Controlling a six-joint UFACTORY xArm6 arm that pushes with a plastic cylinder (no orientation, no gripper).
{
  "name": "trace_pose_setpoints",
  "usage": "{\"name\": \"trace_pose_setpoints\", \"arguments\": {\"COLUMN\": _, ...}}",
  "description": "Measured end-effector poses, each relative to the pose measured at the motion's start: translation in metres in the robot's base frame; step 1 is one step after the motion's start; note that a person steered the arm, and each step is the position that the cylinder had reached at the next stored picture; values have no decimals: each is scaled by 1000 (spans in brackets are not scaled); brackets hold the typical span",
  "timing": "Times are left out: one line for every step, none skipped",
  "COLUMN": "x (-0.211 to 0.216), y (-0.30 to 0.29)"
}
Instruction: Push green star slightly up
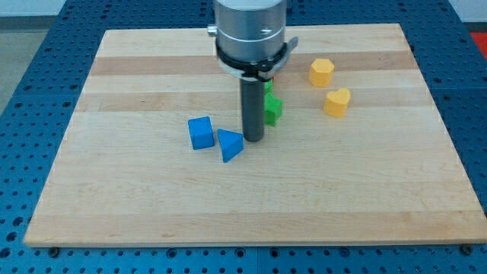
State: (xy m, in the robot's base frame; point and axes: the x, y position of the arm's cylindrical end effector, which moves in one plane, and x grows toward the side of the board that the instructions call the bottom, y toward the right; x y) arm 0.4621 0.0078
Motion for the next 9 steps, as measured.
{"name": "trace_pose_setpoints", "arguments": {"x": -2, "y": 8}}
{"name": "trace_pose_setpoints", "arguments": {"x": -10, "y": 16}}
{"name": "trace_pose_setpoints", "arguments": {"x": -13, "y": 17}}
{"name": "trace_pose_setpoints", "arguments": {"x": -13, "y": 16}}
{"name": "trace_pose_setpoints", "arguments": {"x": -14, "y": 9}}
{"name": "trace_pose_setpoints", "arguments": {"x": -14, "y": 4}}
{"name": "trace_pose_setpoints", "arguments": {"x": -16, "y": 3}}
{"name": "trace_pose_setpoints", "arguments": {"x": -22, "y": 2}}
{"name": "trace_pose_setpoints", "arguments": {"x": -25, "y": -1}}
